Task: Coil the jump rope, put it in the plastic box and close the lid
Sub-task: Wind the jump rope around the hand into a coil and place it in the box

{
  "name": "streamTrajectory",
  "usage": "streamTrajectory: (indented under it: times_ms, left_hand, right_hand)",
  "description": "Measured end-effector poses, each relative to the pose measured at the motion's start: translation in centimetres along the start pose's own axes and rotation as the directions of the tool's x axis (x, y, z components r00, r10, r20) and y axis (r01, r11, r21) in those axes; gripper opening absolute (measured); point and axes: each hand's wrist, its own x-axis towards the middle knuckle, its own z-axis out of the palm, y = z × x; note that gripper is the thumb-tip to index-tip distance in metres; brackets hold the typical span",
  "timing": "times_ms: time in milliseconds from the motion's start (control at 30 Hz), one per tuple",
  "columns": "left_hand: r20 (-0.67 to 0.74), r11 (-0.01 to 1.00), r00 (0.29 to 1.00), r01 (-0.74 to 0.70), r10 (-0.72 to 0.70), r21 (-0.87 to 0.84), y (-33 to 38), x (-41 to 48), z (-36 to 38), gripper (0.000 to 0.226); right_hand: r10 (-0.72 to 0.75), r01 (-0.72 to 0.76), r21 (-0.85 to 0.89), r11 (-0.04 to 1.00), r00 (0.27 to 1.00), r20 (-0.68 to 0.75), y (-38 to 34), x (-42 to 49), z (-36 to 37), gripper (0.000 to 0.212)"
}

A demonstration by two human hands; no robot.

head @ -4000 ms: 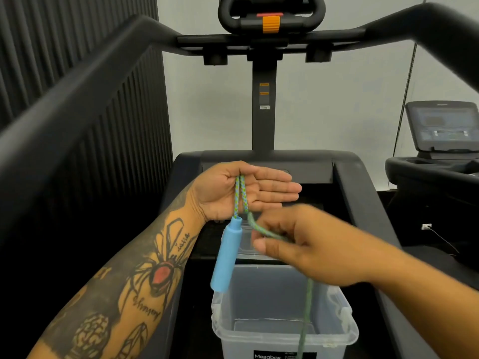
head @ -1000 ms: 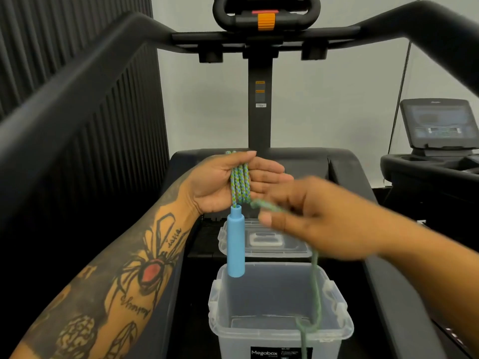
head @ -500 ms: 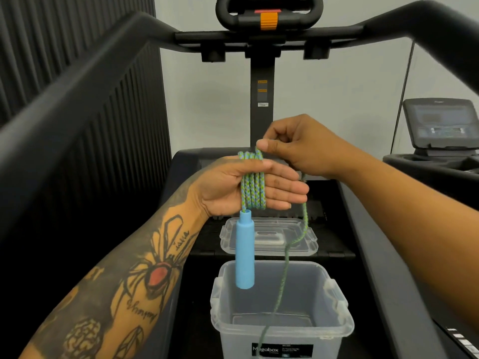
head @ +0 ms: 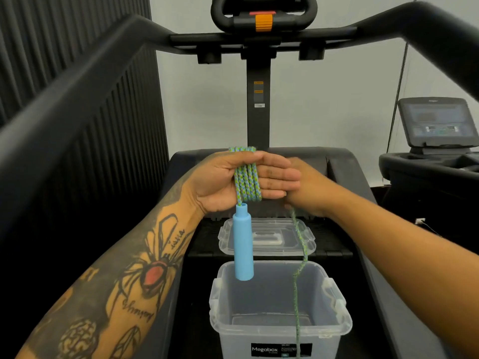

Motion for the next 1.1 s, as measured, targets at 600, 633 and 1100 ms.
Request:
streamTrajectory:
  times_ms: [600,633,1100]
  left_hand:
    - [0.033,0.999,0.998,0.051,-0.051,0.017,0.1,-0.9,-0.8,0.054]
    - [0.058,0.998,0.997,0.053,-0.054,0.026,0.2,-0.8,-0.4,0.057]
    - [-0.108,0.999,0.994,0.014,-0.011,0.030,0.8,0.3,1.2,0.038]
  right_hand:
    - [-0.206,0.204,-0.226,0.952,0.978,0.015,-6.9,-2.3,-3.3,0.018]
    - [-0.214,0.203,-0.250,0.947,0.977,-0.018,-6.7,-1.3,-3.6,0.018]
    - [-0.127,0.131,0.049,0.990,0.989,-0.077,-2.9,2.1,-3.5,0.027]
